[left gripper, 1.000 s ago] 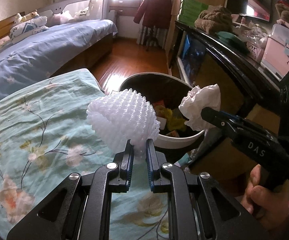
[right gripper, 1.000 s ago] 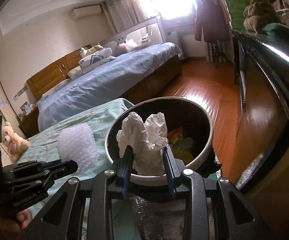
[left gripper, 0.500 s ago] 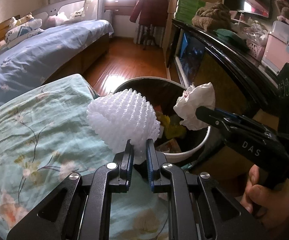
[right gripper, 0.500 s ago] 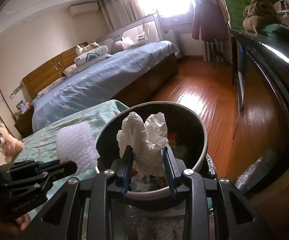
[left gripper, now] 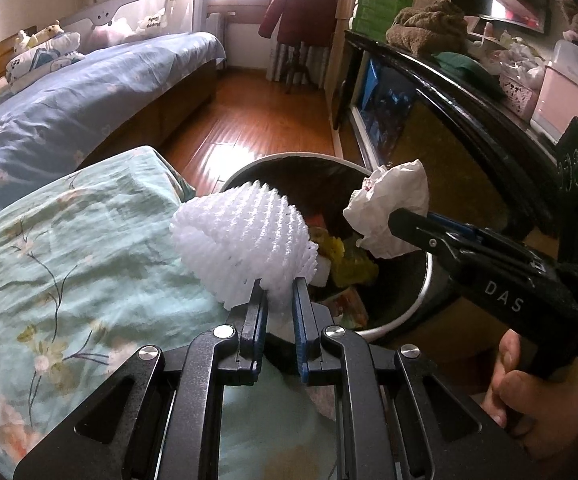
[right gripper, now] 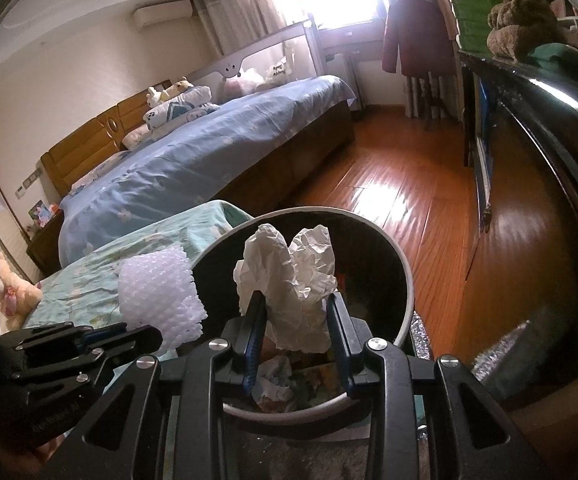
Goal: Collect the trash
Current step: 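Carry the foam sleeve and tissue over the bin and lower them in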
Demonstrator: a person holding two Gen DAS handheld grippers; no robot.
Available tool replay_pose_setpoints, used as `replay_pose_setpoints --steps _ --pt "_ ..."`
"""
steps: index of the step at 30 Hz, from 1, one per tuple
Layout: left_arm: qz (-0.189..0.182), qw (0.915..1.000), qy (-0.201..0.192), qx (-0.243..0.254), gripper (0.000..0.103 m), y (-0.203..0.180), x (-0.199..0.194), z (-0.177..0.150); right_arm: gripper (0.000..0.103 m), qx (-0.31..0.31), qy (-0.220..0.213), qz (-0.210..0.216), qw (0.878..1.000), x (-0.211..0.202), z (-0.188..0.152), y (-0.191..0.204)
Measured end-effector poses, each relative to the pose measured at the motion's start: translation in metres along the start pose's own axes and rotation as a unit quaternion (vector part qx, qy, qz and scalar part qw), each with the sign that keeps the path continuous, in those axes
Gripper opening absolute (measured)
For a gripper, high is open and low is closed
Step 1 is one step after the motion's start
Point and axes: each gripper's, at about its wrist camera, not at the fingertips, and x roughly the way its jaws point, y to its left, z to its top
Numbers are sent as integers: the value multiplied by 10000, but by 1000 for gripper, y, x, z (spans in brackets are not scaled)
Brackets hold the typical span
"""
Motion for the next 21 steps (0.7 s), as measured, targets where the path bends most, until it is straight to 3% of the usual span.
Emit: replay_pose_setpoints --steps 21 --pt "-14 10000 74 58 11 -6 18 18 34 180 209 1 9996 21 13 -18"
